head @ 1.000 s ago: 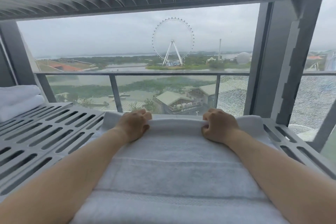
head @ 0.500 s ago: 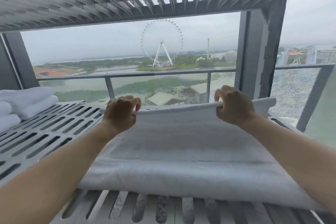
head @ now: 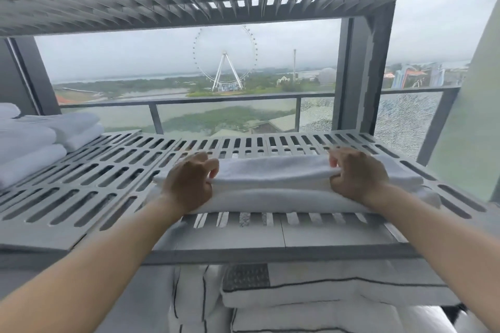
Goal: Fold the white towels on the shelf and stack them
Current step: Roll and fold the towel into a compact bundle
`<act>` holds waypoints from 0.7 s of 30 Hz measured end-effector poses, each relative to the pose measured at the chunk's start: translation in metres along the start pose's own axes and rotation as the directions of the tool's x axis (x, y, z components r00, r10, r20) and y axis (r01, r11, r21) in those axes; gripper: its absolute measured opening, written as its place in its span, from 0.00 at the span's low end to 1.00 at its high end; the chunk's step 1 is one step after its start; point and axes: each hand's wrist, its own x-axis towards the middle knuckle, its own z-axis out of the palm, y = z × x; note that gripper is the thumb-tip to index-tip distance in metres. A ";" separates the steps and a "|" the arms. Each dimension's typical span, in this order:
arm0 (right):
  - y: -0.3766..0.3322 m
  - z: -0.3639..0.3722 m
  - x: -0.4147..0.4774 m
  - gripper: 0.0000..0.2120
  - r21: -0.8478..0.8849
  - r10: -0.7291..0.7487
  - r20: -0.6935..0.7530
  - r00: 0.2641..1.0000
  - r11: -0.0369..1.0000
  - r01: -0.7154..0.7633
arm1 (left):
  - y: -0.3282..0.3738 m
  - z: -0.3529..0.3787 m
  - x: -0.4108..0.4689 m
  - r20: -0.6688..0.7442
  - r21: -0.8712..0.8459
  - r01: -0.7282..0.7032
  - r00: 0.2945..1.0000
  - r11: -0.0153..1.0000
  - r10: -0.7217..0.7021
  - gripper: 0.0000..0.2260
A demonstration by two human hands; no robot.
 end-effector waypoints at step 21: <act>0.019 0.043 0.061 0.03 0.130 0.015 -0.030 0.999 0.991 -0.011 | 0.009 0.047 0.062 -0.019 0.059 0.093 0.996 0.994 -0.092 0.05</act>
